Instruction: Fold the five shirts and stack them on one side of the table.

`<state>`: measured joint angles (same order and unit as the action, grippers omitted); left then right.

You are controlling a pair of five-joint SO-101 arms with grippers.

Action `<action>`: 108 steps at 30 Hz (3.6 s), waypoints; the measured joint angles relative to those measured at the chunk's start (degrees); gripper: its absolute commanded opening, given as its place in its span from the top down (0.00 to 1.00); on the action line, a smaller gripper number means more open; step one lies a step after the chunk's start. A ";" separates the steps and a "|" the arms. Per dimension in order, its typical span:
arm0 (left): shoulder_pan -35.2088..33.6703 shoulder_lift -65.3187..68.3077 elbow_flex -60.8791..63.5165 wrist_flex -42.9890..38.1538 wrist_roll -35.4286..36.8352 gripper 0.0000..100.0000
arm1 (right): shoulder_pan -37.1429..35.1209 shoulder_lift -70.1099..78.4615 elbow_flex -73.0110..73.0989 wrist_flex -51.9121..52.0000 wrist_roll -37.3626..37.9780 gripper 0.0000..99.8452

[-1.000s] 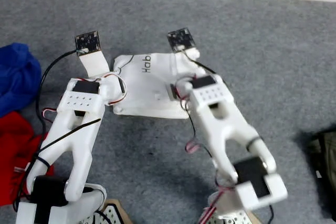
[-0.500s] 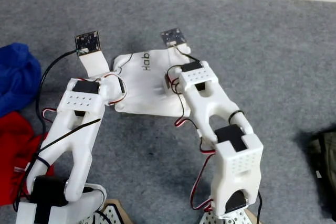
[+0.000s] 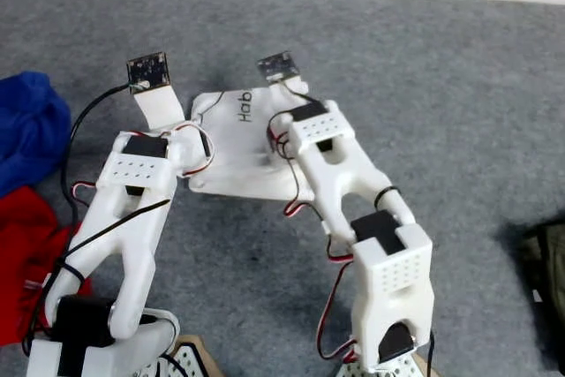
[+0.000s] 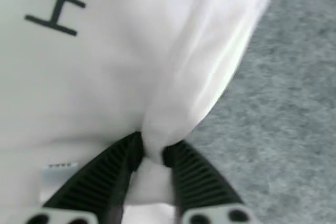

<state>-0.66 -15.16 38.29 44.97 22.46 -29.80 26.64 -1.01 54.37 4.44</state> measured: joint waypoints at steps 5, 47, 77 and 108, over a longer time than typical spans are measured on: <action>0.00 0.00 0.26 0.00 0.00 0.99 | -1.49 -0.09 -0.35 2.29 0.00 0.99; -0.97 0.00 2.99 -6.77 0.00 0.99 | 45.71 -33.93 -0.70 23.47 8.00 0.99; -0.88 0.00 4.66 -8.00 0.00 0.99 | 88.18 -44.84 9.14 14.33 14.77 0.99; -0.35 0.00 4.92 -8.00 0.00 0.99 | 111.21 -44.84 36.75 -17.58 23.65 0.98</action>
<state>-1.01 -15.16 43.21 36.97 22.46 81.41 -18.20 35.74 36.79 28.09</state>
